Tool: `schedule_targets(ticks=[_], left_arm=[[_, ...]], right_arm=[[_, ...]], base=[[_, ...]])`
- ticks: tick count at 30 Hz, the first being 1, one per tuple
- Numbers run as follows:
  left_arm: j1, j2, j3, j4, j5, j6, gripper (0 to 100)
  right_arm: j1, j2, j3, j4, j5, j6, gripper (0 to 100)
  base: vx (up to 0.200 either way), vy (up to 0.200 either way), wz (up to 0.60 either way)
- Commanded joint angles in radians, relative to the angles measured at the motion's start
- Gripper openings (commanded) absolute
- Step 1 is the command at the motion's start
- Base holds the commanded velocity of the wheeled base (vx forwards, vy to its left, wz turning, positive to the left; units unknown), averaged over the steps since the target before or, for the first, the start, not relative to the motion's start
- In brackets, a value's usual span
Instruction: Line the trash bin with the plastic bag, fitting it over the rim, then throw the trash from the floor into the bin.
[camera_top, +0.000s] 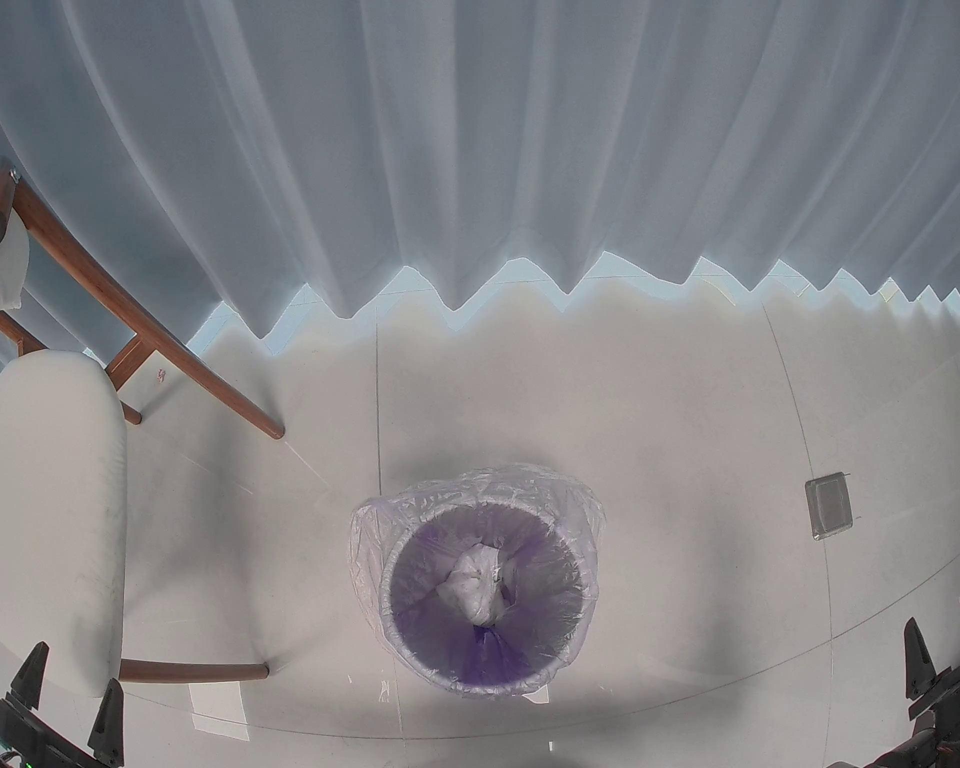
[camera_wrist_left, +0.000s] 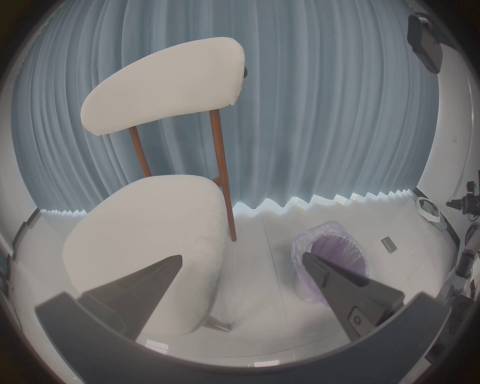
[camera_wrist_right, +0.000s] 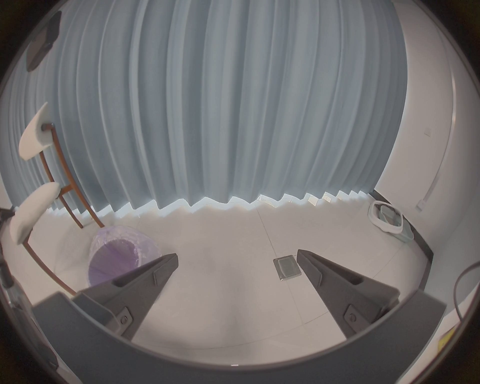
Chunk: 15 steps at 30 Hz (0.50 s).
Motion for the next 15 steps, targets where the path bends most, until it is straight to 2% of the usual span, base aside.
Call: schedule_targets(ticks=[1,5,11,12,15], left_arm=[[-0.002,-0.013,0.018,0.002,0.003,-0.007,100],[-0.002,-0.013,0.018,0.000,0.003,-0.007,100],[-0.002,-0.013,0.018,0.000,0.002,-0.006,100],[-0.002,-0.013,0.018,0.000,0.002,-0.006,100],[-0.002,-0.013,0.018,0.000,0.002,-0.006,100]], right_arm=[[-0.003,-0.004,0.018,0.001,0.012,0.094,100],[-0.003,-0.004,0.016,0.002,0.027,0.103,100],[-0.003,-0.004,0.016,0.006,0.142,0.002,100],[-0.003,-0.004,0.015,0.007,0.170,0.010,100],[-0.003,-0.004,0.013,0.013,0.171,0.030,100]], base=[[0.000,0.000,0.00],[0.000,0.000,0.00],[0.000,0.000,0.00],[0.000,0.000,0.00],[0.000,0.000,0.00]])
